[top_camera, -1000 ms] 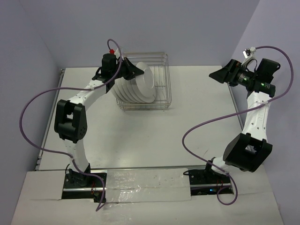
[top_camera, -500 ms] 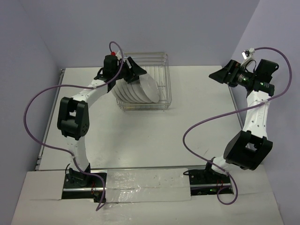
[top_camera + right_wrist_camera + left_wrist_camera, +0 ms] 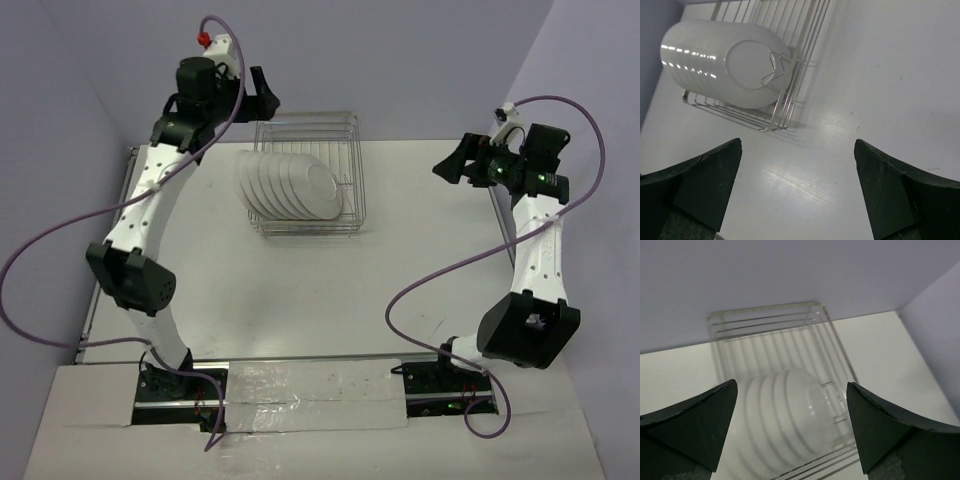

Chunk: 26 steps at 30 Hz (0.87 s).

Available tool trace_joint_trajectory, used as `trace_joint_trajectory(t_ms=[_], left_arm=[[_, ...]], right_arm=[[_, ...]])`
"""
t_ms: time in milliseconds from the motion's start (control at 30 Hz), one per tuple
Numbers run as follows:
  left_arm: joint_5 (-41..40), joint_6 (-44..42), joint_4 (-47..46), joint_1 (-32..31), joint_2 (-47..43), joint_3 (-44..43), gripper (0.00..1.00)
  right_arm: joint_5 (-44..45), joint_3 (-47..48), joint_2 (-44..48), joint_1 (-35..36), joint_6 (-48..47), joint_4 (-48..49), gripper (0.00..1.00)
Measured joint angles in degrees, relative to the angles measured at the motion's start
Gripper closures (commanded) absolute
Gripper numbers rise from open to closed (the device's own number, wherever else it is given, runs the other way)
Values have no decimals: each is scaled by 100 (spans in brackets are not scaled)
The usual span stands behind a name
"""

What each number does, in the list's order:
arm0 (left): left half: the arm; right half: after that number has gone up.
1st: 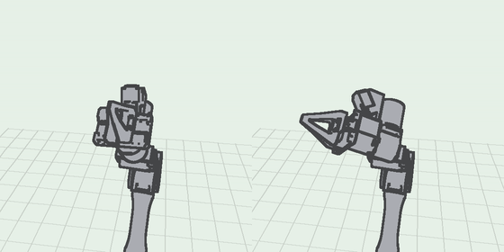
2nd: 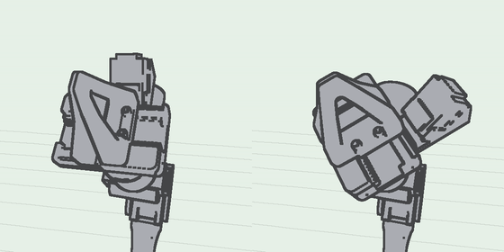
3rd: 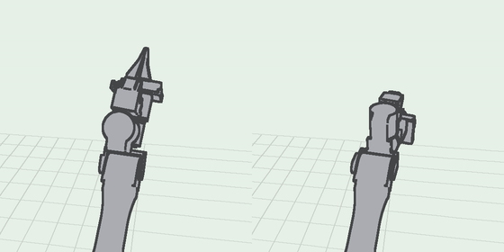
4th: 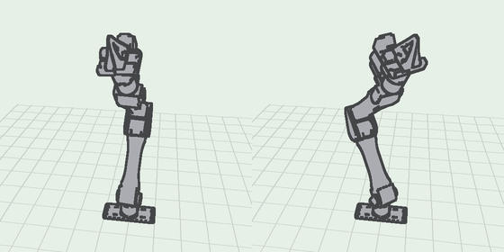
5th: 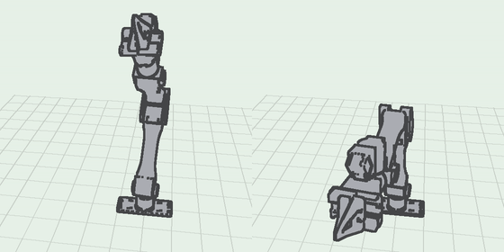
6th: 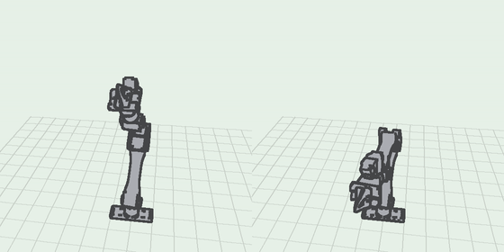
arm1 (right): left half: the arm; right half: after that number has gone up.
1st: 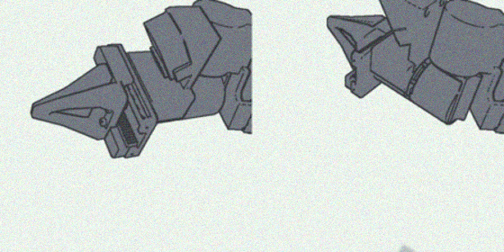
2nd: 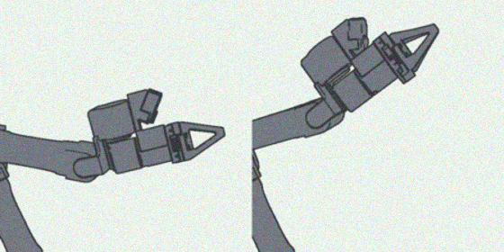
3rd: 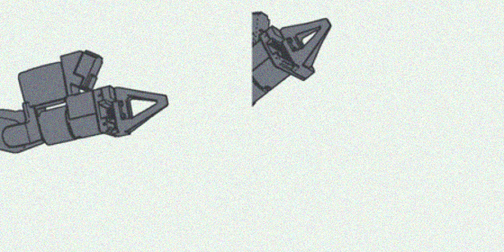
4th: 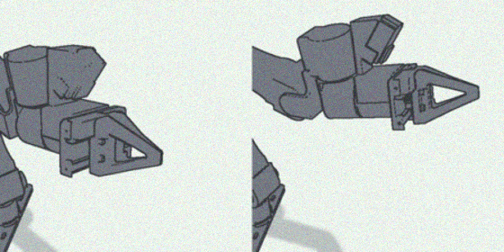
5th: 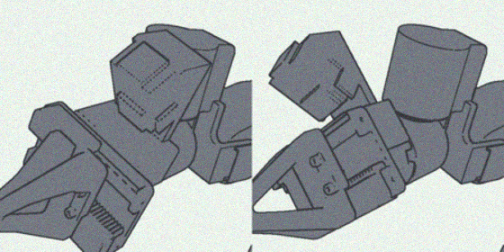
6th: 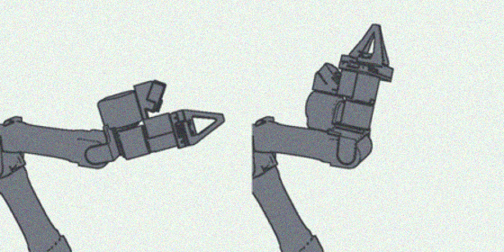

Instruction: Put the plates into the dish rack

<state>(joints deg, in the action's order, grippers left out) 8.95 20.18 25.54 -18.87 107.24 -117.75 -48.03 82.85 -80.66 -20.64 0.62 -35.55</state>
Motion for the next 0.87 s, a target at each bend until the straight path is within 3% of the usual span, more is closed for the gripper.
trace_joint_trajectory(t_ms=[133,267,567,867], left_arm=[[-179,-833,546,365,-951,326,1],[-138,-992,664,1139,-1867,1668,1],[-531,-999,713,1714,-2236,4129,1],[-555,-990,516,1722,-2625,4277,1]], right_arm=[[804,-140,380,656,-361,-2,0],[1384,-328,586,1215,-505,0,0],[2286,-1305,444,1526,-448,337,0],[2651,-1432,382,1672,-345,595,0]])
